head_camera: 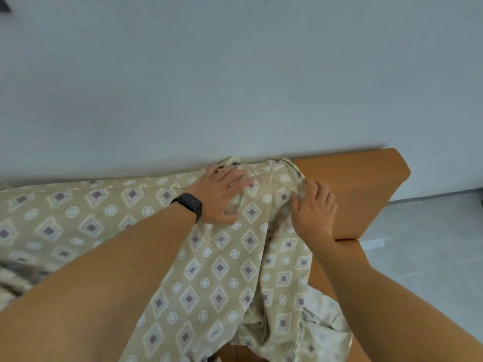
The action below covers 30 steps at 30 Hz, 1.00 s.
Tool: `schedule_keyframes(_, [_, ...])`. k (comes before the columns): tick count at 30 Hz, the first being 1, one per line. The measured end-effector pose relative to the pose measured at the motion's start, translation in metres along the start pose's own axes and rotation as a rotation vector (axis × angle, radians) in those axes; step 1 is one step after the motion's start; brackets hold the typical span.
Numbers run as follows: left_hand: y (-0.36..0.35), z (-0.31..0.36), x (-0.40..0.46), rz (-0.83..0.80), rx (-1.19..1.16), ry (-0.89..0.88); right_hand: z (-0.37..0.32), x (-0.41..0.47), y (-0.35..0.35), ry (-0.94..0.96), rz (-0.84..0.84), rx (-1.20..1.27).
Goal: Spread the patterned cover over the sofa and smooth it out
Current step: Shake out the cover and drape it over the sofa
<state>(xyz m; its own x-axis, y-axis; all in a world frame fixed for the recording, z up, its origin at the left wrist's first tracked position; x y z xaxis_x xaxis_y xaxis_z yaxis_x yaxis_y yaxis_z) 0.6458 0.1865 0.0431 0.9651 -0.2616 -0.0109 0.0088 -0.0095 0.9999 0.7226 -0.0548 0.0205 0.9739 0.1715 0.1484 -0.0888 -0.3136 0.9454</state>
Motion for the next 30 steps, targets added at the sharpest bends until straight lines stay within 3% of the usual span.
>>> schedule_keyframes(3, [0.007,0.058,0.053,0.081,-0.089,0.001,0.031,0.002,-0.002,-0.249,-0.101,0.257])
schedule_keyframes(5, [0.002,0.067,0.081,0.073,-0.157,0.163,0.049,-0.002,-0.015,-0.415,-0.262,0.380])
schedule_keyframes(8, [-0.008,0.058,0.099,0.095,-0.204,0.364,0.061,-0.008,-0.034,-0.453,-0.431,0.407])
schedule_keyframes(14, [-0.014,0.050,0.116,0.099,-0.185,0.476,0.087,0.004,-0.055,-0.415,-0.522,0.408])
schedule_keyframes(20, [-0.018,0.041,0.117,0.039,-0.196,0.537,0.076,0.046,0.023,-0.310,-0.147,0.582])
schedule_keyframes(26, [-0.009,0.037,0.118,0.071,-0.407,0.692,0.087,0.161,0.098,0.142,-0.004,0.107])
schedule_keyframes(30, [-0.004,0.042,0.121,0.073,-0.364,0.706,0.075,0.196,0.084,0.514,0.212,-0.020])
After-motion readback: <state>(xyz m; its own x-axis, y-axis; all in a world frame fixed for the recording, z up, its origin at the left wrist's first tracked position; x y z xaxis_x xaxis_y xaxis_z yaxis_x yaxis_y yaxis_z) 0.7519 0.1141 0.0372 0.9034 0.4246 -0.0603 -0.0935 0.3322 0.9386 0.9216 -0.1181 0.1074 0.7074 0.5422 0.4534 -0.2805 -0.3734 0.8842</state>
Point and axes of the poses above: each hand's wrist, its own x-axis towards the middle knuckle, its own y-axis out of the back of the hand, z = x × y, the point moved 6 cm from there along x, towards the middle knuckle, and after that the axes turned 3 degrees about z, right-handed, at the moved point
